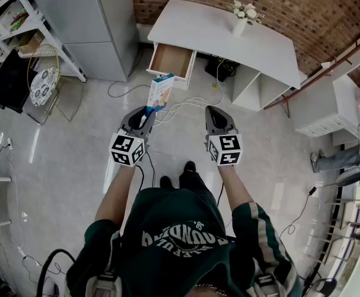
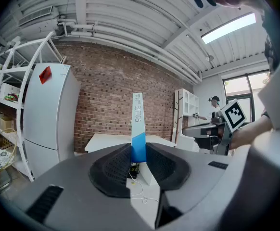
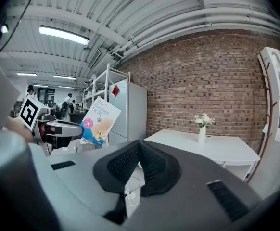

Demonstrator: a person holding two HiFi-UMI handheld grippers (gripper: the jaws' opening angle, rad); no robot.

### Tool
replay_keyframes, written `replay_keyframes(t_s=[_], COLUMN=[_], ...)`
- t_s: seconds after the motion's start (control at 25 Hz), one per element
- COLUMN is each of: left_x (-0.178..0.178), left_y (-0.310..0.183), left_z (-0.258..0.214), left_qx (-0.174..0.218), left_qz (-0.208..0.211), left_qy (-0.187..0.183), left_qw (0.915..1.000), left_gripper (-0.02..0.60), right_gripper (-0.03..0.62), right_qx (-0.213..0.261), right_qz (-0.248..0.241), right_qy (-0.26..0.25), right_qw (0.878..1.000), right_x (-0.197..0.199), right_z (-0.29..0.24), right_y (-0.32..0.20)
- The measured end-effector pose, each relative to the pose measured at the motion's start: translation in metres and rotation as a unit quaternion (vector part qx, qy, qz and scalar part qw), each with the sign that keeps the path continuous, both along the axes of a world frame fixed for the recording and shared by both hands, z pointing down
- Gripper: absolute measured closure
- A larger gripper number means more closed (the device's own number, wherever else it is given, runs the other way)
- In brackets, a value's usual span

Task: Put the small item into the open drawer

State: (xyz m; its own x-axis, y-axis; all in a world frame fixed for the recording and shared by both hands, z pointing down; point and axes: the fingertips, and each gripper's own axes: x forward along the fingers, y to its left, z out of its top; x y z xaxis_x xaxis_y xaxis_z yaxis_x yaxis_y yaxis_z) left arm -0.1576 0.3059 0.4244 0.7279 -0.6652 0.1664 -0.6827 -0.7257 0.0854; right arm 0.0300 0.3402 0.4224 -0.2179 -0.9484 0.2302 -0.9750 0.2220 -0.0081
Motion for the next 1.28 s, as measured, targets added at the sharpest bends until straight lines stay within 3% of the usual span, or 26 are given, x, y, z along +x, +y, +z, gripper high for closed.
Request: replay_keyframes(t_s=[0.2,1.28], left_x=[0.001,0.011], left_y=[0.000,-0.030], left_z=[-0.001,-0.002], left_qx=[0.000,-0.009], left_qz=[0.001,-0.020], left_qy=[0.001,0.004], left_qw=[1.0000,0.9997], left_gripper=[0.477,0.477], right_gripper=[0.569,0.569], right_qx=[0.016,0.003], right_qz=[-0.002,-0.014], right_qy=[-0.024,-0.028], right_qw=[1.000,1.000], right_x=[0.002,0.021], right_z=[-0.007,-0.002], right_y=[-0.001,-0.029])
